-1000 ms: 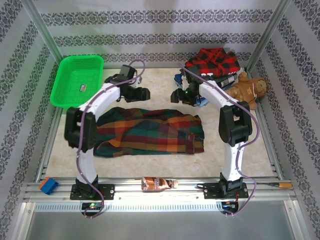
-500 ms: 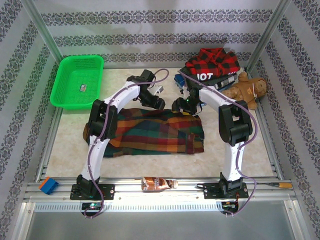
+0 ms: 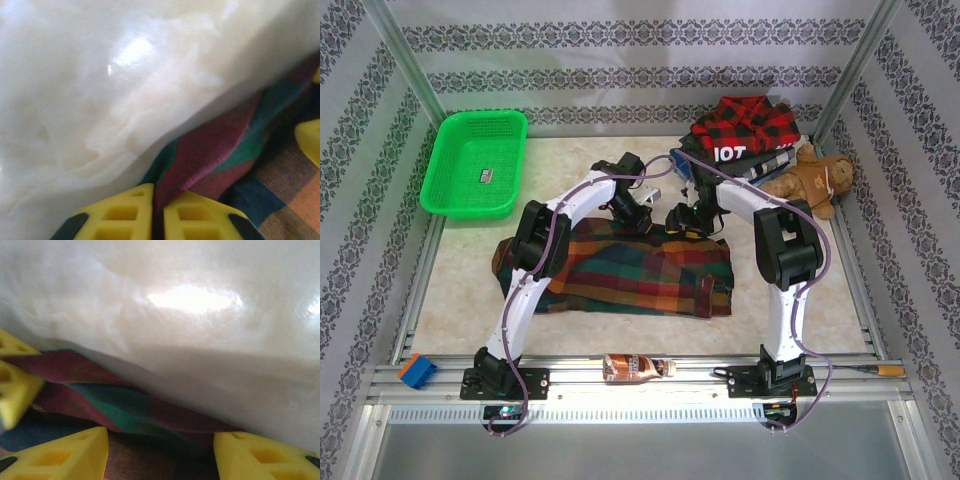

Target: Fold and stack the long sleeve shirts

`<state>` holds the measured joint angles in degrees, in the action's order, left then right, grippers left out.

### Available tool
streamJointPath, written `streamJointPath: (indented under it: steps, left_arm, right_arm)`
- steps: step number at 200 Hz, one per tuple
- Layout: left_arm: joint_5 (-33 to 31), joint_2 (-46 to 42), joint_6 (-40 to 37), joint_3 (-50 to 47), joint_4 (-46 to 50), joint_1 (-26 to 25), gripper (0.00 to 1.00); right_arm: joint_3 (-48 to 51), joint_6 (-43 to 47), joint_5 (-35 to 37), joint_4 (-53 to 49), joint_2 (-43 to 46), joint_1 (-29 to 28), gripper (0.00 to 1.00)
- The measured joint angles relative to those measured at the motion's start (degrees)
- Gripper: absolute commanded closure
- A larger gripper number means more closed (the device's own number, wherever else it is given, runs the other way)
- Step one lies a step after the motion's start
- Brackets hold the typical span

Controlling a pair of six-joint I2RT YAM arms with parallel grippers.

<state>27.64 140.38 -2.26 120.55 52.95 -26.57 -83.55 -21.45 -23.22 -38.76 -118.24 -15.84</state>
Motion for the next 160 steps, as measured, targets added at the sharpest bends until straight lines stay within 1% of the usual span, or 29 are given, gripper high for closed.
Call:
streamJointPath:
  steps: [13, 31, 46, 62, 78, 105, 134, 160]
  left_arm:
    - [-1.4, -0.6, 0.8, -0.7, -1.9, 0.0, 0.93]
    - [-2.7, -3.5, 1.4, -4.0, -6.5, -0.3, 0.93]
    - [-3.4, -7.8, 1.9, -8.7, -10.7, -0.7, 0.94]
    - [-4.1, -13.2, 2.5, -14.4, -15.4, -1.5, 0.94]
    - [-5.6, -18.7, 2.9, -20.0, -20.0, -2.3, 0.93]
    - [-8.1, -25.8, 3.6, -26.6, -26.5, -2.3, 0.93]
    - [-10.3, -29.0, 3.8, -30.0, -31.2, -2.3, 0.93]
    - [-13.0, -31.0, 3.8, -33.8, -34.2, -2.8, 0.93]
  right_arm:
    - [0.9, -0.9, 0.5, 0.5, -0.1, 0.0, 0.48]
    - [1.7, -1.9, 0.6, 1.8, 0.0, 0.4, 0.50]
    - [2.5, -2.6, 0.6, 3.1, 0.3, 0.6, 0.50]
    - [3.9, -2.9, 1.0, 5.2, 1.5, 0.7, 0.48]
    - [5.8, -3.2, 2.4, 6.3, 3.5, 1.0, 0.46]
    - [6.7, -3.3, 4.8, 6.9, 5.6, 2.5, 0.46]
    - [7.2, -4.0, 6.8, 8.3, 6.2, 4.2, 0.45]
    - [9.7, -4.6, 8.7, 9.7, 8.8, 5.7, 0.42]
